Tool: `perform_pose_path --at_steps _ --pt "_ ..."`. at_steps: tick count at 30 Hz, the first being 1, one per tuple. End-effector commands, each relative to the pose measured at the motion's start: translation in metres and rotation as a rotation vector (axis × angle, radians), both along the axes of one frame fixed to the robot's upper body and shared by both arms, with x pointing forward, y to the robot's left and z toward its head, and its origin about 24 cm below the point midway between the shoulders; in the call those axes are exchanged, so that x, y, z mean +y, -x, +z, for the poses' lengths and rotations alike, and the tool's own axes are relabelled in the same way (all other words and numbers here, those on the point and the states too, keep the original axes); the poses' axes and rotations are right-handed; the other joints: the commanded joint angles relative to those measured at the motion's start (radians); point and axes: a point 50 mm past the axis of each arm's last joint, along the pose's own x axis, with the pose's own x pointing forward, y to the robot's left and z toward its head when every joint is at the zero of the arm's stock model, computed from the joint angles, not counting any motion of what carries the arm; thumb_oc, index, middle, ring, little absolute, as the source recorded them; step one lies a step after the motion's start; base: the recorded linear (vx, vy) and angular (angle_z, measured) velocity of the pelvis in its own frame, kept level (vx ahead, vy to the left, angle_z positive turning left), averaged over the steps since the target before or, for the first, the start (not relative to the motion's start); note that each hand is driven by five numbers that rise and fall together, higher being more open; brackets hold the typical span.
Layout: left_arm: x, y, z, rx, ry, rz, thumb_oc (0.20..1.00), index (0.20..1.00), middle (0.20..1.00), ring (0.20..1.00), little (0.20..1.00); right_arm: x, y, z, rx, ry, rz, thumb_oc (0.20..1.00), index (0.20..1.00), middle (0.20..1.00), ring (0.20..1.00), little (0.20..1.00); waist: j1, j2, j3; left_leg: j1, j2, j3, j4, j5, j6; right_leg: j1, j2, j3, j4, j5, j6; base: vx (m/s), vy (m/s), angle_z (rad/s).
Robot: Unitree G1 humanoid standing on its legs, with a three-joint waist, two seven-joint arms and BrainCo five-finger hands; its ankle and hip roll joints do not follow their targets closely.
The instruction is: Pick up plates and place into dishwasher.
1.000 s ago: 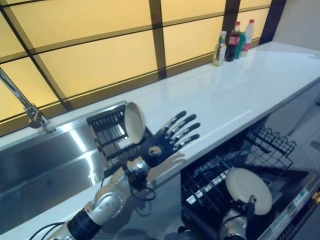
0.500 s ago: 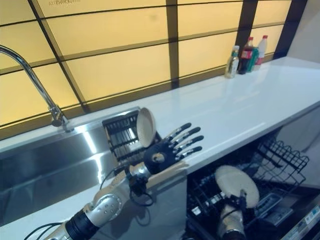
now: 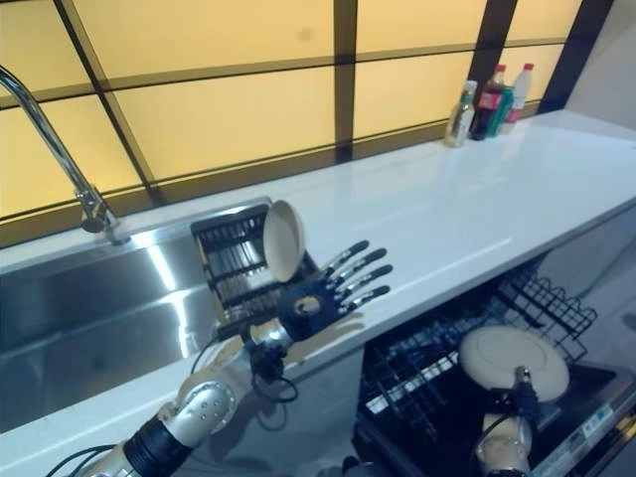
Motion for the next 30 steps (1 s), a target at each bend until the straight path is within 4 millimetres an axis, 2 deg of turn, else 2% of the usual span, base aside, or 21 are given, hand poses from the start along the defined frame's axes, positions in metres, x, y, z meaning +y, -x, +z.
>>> perform_pose_path --at_steps 1,3,9,17,25,28,30 --pt "0.009 -0.001 0.013 -0.042 0.061 0.066 1.0 1.0 1.0 1.0 1.0 0.007 -0.023 0.019 -0.058 0.102 0.193 0.2 0.2 0.2 0.2 0.2 -0.023 0.016 0.004 -0.061 -0.005 0.02 0.058 -0.043 0.106 -0.007 -0.001 0.029 0.085 -0.012 0.078 0.01 -0.009 -0.04" --pt "0.013 -0.001 0.008 -0.028 0.057 0.093 1.0 1.0 1.0 1.0 1.0 0.018 -0.017 0.013 0.001 0.13 0.317 0.2 0.2 0.2 0.2 0.2 -0.029 0.003 0.012 -0.068 -0.003 0.024 0.066 -0.044 0.109 -0.014 0.001 0.031 0.09 -0.016 0.078 0.0 -0.007 -0.02" --pt "0.028 -0.003 0.006 -0.05 0.034 0.133 1.0 1.0 1.0 1.0 1.0 0.024 -0.001 0.01 0.053 0.19 0.571 0.2 0.2 0.2 0.2 0.2 -0.042 -0.027 0.032 -0.075 0.004 0.034 0.073 -0.04 0.11 -0.031 0.007 0.029 0.103 -0.007 0.085 -0.01 -0.018 -0.01" --pt "0.042 -0.001 0.002 -0.055 0.001 0.147 1.0 1.0 1.0 1.0 1.0 0.013 0.01 0.02 0.066 0.349 0.873 0.2 0.2 0.2 0.2 0.2 -0.06 -0.062 0.043 -0.072 0.011 0.055 0.089 -0.052 0.11 -0.053 0.014 0.032 0.122 0.012 0.099 0.0 -0.036 -0.04" --pt "0.048 -0.001 0.001 -0.072 -0.015 0.132 1.0 1.0 1.0 1.0 1.0 0.014 0.008 0.029 0.131 0.552 1.265 0.2 0.2 0.2 0.2 0.2 -0.057 -0.073 0.052 -0.058 0.015 0.059 0.087 -0.055 0.105 -0.065 0.011 0.024 0.136 0.017 0.107 0.0 -0.007 -0.02" --pt "0.049 -0.001 0.001 -0.076 -0.021 0.116 1.0 1.0 1.0 1.0 1.0 0.01 0.004 0.029 0.233 0.682 1.373 0.2 0.2 0.2 0.2 0.2 -0.048 -0.073 0.054 -0.056 0.017 0.057 0.089 -0.055 0.103 -0.064 0.01 0.018 0.137 0.015 0.106 0.0 0.0 0.0" --pt "0.048 -0.002 0.002 -0.079 -0.023 0.105 1.0 1.0 1.0 1.0 1.0 0.004 0.0 0.031 0.293 0.758 1.374 0.2 0.2 0.2 0.2 0.2 -0.043 -0.07 0.057 -0.053 0.019 0.056 0.089 -0.056 0.101 -0.062 0.01 0.014 0.139 0.011 0.106 0.0 -0.006 0.02"
